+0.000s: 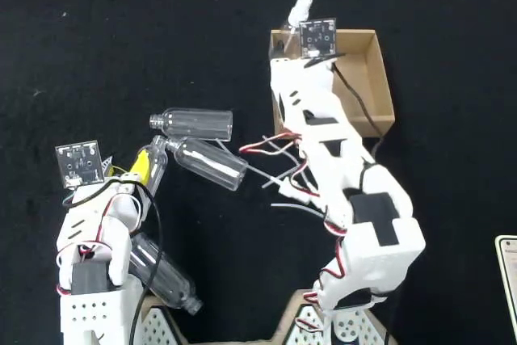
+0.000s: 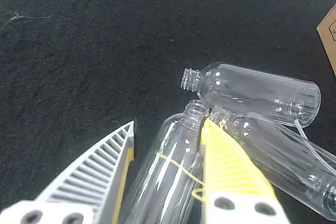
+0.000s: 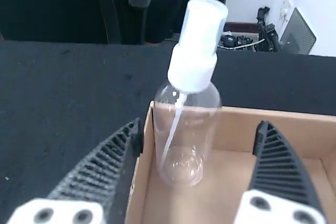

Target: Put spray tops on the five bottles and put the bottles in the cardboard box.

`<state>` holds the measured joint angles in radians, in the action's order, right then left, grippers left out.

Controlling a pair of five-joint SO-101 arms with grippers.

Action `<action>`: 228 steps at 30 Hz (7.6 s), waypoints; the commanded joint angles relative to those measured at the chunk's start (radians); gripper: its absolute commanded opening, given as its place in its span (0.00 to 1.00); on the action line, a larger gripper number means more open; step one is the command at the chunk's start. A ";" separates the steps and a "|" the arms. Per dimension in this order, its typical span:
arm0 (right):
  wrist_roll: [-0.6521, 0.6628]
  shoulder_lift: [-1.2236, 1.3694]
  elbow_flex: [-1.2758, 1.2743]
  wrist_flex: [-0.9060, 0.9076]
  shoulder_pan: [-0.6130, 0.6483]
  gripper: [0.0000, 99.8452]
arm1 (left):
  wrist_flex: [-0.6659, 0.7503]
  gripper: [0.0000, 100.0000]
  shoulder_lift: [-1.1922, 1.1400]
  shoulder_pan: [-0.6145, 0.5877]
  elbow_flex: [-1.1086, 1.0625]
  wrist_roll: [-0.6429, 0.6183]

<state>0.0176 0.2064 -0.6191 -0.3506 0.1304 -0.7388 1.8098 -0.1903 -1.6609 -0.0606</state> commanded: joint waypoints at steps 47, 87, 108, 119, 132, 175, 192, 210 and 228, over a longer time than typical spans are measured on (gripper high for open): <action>-0.199 -0.957 -0.315 1.224 0.864 0.32 | 0.103 0.20 0.005 -0.627 0.094 -0.287; -0.359 -0.955 -0.671 0.723 1.178 0.32 | 0.132 0.20 0.005 -0.671 0.101 -0.281; -0.187 -0.659 -0.464 0.936 1.097 0.32 | 0.132 0.20 0.005 -0.671 0.096 -0.281; -0.069 -0.659 -0.404 1.060 0.997 0.10 | 0.132 0.20 0.005 -0.671 0.094 -0.281; 0.310 -0.659 -0.093 1.662 0.626 0.09 | 0.126 0.20 0.005 -0.662 0.093 -0.281; 0.328 -0.659 -0.012 1.949 0.832 0.12 | 0.025 0.20 0.005 -0.278 0.033 -0.115; 0.209 -0.650 -0.242 1.528 0.476 0.16 | 0.025 0.20 0.005 -0.283 0.035 -0.115; -0.265 -0.651 -0.090 1.493 0.534 0.34 | 0.025 0.20 0.005 -0.286 0.035 -0.115; -0.710 -0.498 -0.097 1.257 0.623 0.40 | 0.025 0.20 0.005 -0.288 0.036 -0.115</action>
<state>-0.6743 -0.3000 -0.7679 0.9306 0.7672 -0.7173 1.8098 -0.4879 -1.6349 -0.1880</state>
